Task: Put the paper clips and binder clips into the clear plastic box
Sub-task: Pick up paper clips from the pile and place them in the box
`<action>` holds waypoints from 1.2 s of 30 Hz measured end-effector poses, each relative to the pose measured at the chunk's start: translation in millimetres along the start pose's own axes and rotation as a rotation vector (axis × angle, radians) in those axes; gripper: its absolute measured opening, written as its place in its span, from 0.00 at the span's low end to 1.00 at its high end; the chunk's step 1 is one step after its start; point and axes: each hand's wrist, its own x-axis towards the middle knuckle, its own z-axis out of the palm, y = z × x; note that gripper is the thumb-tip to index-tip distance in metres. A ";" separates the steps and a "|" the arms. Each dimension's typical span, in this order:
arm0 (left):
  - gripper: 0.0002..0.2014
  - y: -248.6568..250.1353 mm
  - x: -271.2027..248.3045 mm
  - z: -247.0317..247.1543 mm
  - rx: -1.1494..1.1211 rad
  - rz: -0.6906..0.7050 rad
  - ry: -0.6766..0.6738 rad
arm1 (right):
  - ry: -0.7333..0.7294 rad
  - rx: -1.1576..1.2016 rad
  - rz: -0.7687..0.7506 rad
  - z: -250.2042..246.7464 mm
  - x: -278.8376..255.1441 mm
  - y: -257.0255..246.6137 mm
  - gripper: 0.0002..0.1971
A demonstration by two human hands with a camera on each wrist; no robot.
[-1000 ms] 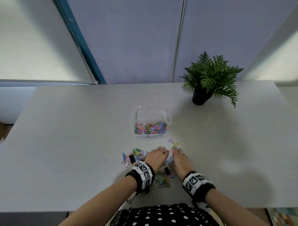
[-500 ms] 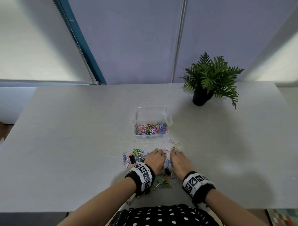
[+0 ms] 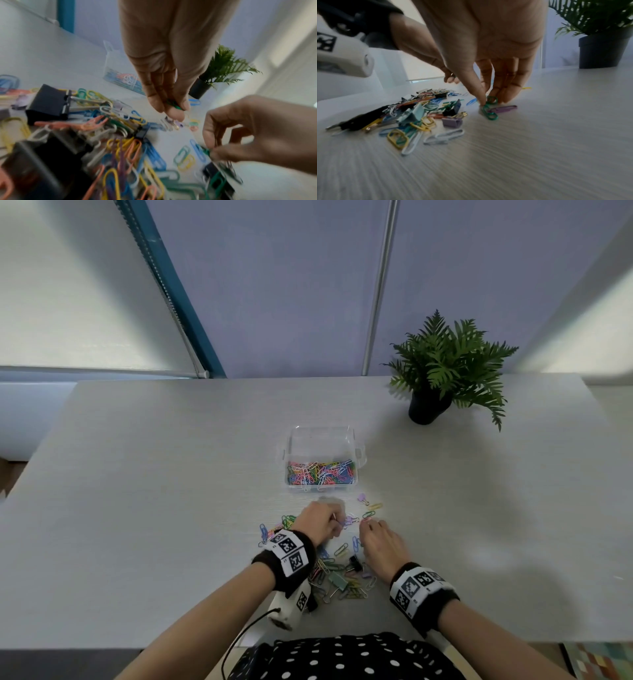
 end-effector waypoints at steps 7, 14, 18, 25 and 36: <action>0.08 -2.0 14.7 -33.0 -0.296 -0.083 0.116 | 0.028 0.056 0.027 0.2 2.4 -2.1 0.19; 0.07 -2.5 47.4 -74.6 -0.138 -0.097 0.237 | -0.092 0.268 0.116 -18.8 15.6 11.5 0.05; 0.09 -28.5 58.3 -84.7 0.101 -0.166 0.256 | -0.077 0.634 0.055 -57.1 40.2 15.7 0.09; 0.09 -29.9 44.0 -90.7 0.181 -0.138 0.191 | 0.172 0.661 -0.050 -104.3 94.2 -3.4 0.06; 0.12 6.7 16.5 -13.7 0.283 0.228 0.061 | 0.126 0.454 0.167 -48.0 74.9 58.3 0.07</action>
